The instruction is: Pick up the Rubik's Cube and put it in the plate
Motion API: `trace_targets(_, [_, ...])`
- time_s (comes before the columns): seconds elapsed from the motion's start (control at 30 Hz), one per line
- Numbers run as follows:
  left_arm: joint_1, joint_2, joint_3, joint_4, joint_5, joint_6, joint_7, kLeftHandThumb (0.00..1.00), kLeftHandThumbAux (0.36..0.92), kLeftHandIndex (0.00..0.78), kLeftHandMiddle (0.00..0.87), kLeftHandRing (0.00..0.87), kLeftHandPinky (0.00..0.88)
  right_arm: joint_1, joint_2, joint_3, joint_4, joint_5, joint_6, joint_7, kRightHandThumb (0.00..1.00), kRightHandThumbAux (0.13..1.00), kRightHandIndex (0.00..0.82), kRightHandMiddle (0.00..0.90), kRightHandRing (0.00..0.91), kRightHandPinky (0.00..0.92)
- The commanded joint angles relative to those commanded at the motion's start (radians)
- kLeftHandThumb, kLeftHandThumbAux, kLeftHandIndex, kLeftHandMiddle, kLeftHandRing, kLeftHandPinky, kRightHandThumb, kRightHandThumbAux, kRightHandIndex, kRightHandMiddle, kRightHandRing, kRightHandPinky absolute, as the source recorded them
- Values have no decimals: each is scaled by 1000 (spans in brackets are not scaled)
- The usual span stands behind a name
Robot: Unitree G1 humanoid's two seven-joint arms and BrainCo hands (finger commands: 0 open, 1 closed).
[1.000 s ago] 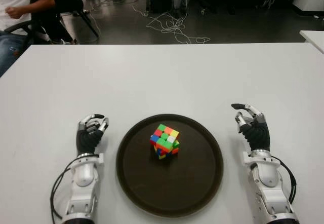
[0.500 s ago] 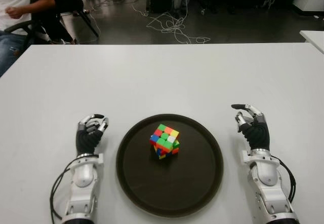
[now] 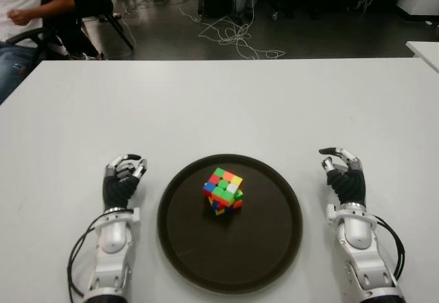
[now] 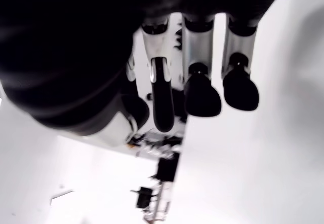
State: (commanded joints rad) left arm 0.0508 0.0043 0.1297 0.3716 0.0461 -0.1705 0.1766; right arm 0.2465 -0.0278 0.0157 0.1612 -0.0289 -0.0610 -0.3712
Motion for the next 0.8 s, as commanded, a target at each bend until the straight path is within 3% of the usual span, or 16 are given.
trace_targets(0.8, [4,10,-6,-4,1,-9,-27,704,708,442,803,829,818,-5,-23,28,-31,-111,112,-22,698,726,437,777,791,790])
